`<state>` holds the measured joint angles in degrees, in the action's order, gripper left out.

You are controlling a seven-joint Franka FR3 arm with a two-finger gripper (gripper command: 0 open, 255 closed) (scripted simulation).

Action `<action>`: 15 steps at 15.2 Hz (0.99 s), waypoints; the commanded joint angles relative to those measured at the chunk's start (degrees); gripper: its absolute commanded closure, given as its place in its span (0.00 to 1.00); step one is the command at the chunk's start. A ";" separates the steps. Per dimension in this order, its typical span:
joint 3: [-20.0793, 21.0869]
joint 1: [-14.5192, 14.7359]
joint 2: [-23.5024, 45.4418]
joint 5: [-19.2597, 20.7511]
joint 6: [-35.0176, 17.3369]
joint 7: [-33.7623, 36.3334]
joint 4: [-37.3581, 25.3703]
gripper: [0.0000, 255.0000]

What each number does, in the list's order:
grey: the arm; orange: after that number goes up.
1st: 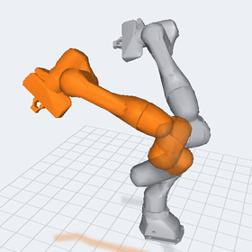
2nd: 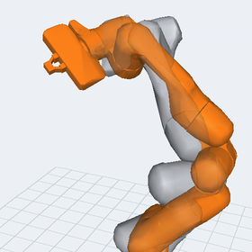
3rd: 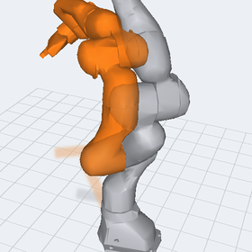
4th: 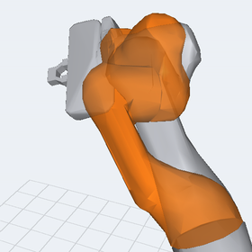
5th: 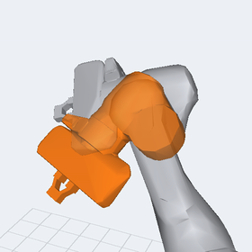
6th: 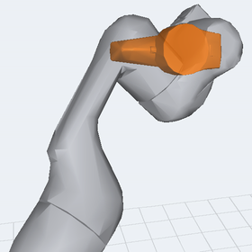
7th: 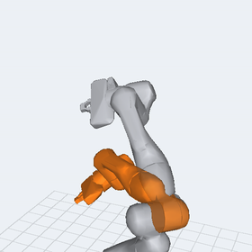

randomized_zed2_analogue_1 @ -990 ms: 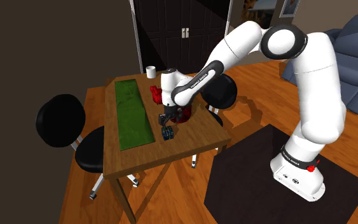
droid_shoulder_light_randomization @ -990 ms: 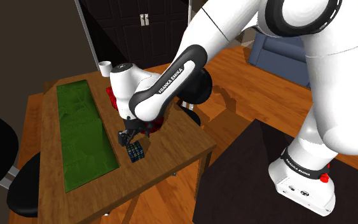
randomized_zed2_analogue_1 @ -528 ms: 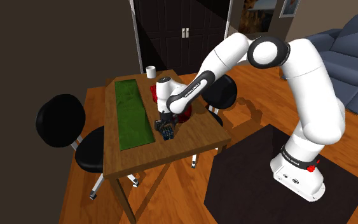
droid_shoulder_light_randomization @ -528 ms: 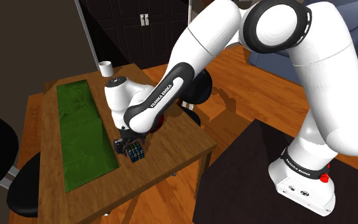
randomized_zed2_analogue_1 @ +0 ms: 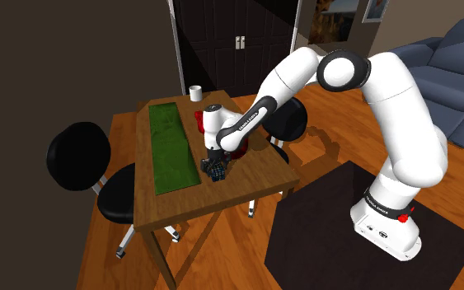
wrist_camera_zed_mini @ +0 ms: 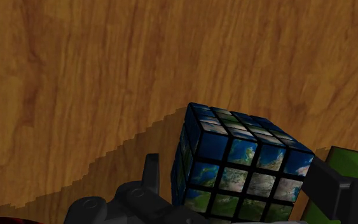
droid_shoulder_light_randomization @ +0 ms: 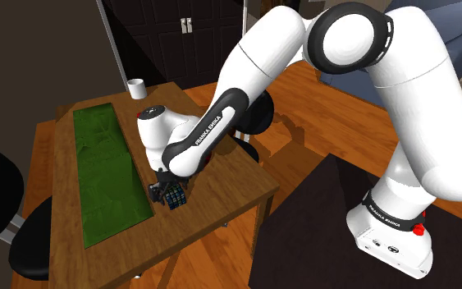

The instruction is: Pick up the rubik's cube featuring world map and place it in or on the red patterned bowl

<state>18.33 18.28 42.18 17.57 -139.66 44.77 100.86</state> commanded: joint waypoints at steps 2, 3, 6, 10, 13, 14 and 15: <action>0.00 0.00 0.01 0.00 -0.01 0.00 0.00 0.00; 0.00 0.00 0.01 0.00 -0.01 0.00 0.00 1.00; 0.00 -0.01 0.00 0.00 -0.02 0.00 0.02 1.00; -0.01 -0.01 0.01 0.01 -0.03 -0.01 0.02 1.00; 0.19 -0.14 -0.59 -0.18 0.42 -0.10 0.16 1.00; 0.38 -0.29 -1.18 -0.38 0.86 -0.21 0.31 1.00; 0.58 -0.43 -1.76 -0.58 1.32 -0.32 0.43 1.00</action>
<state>18.72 17.91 40.86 17.19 -138.92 44.54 101.43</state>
